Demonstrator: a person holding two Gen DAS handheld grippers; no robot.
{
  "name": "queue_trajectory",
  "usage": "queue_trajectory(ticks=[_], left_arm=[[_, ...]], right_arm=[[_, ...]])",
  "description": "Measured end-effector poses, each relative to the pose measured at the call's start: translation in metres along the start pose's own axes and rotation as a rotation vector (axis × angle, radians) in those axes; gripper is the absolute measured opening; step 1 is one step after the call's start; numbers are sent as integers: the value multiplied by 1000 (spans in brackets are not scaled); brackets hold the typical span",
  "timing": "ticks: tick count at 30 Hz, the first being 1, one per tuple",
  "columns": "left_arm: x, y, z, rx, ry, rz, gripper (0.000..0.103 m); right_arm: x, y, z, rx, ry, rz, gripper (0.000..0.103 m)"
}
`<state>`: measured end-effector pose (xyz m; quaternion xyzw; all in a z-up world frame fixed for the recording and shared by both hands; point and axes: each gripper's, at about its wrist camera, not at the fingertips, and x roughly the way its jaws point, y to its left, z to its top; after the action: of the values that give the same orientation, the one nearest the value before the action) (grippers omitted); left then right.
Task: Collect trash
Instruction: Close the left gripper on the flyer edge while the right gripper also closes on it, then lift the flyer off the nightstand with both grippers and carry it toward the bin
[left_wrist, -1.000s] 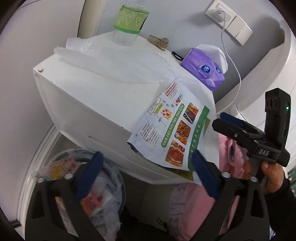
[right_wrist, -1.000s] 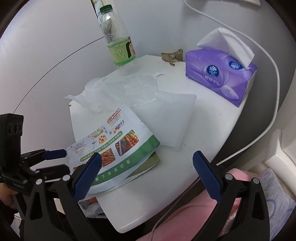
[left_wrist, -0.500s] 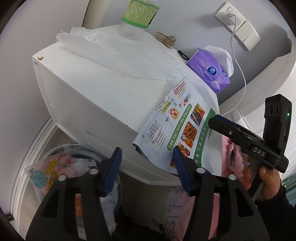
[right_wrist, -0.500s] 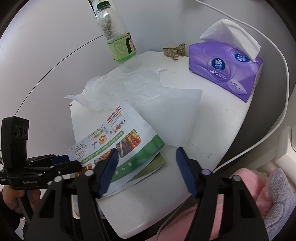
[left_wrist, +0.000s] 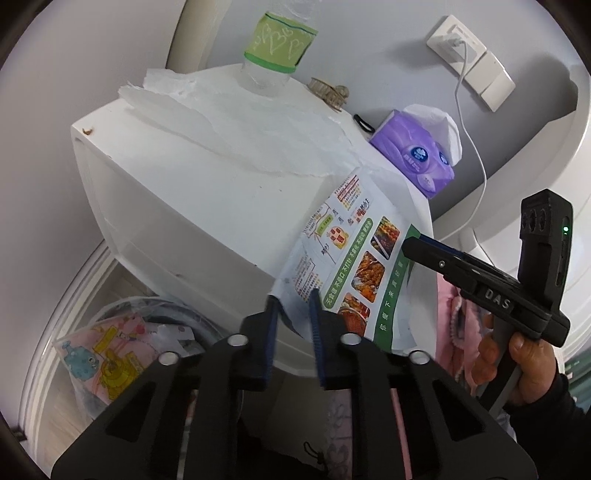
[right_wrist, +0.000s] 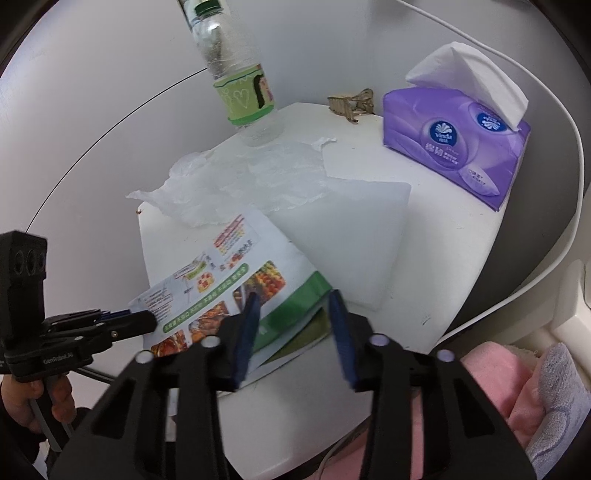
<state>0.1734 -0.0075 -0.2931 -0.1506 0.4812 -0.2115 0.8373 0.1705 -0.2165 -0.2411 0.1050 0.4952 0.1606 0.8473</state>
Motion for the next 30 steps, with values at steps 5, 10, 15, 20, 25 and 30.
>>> queue_trajectory(ticks=[5, 10, 15, 20, 25, 30], left_arm=[[-4, -3, 2, 18, -18, 0, 2], [-4, -6, 3, 33, -33, 17, 1], [-5, -6, 2, 39, -36, 17, 0], [-4, -4, 2, 39, -29, 11, 0], [-3, -5, 3, 44, -24, 9, 0], [-2, -6, 3, 43, -23, 14, 0]], right_arm=[[4, -2, 3, 6, 10, -3, 31], [6, -3, 3, 14, 4, -12, 31], [6, -5, 5, 17, -1, -25, 31], [8, -9, 9, 23, 3, -18, 31], [11, -7, 11, 26, 5, 22, 31], [10, -7, 12, 26, -9, 41, 21]])
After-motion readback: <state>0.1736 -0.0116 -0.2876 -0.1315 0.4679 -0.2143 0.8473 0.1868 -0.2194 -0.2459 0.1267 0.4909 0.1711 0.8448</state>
